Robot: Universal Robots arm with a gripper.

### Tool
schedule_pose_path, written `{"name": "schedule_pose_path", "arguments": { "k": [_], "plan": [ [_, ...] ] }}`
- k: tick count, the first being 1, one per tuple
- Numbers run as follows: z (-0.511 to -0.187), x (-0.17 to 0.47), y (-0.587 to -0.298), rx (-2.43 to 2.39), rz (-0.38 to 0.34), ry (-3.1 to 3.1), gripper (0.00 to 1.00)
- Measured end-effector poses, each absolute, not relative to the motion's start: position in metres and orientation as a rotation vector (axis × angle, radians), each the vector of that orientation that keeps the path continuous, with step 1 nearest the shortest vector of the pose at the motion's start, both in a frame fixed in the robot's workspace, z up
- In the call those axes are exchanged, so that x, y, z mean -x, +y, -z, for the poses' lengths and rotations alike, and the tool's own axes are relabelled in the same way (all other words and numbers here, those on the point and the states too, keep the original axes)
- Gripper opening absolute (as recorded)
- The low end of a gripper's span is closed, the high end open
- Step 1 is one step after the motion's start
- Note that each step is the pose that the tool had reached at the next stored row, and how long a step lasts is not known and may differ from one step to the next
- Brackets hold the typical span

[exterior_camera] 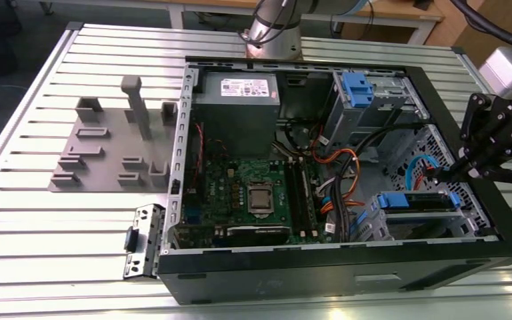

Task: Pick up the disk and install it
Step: 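Insert the first disk wire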

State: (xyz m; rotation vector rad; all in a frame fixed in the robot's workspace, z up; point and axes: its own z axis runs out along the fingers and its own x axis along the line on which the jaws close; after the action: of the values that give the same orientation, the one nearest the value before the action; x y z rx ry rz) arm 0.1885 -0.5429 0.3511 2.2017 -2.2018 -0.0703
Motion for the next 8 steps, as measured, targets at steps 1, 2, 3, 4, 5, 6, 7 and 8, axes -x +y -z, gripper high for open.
{"name": "schedule_pose_path", "arguments": {
  "k": [1, 2, 3, 4, 5, 6, 7, 8],
  "plan": [
    [-0.351, -0.188, -0.543, -2.202, 0.070, -2.202, 0.16],
    [-0.351, -0.188, -0.544, -2.201, 0.070, -2.202, 0.16],
    [-0.351, -0.187, -0.545, -2.202, 0.070, -2.202, 0.16],
    [-0.351, -0.186, -0.547, -2.202, 0.070, -2.202, 0.16],
    [-0.350, -0.185, -0.550, -2.202, 0.070, -2.202, 0.16],
    [-0.350, -0.183, -0.553, -2.202, 0.070, -2.202, 0.16],
    [-0.350, -0.182, -0.556, -2.202, 0.070, -2.202, 0.16],
    [-0.349, -0.180, -0.558, -2.202, 0.070, -2.202, 0.16]
  ]
}}
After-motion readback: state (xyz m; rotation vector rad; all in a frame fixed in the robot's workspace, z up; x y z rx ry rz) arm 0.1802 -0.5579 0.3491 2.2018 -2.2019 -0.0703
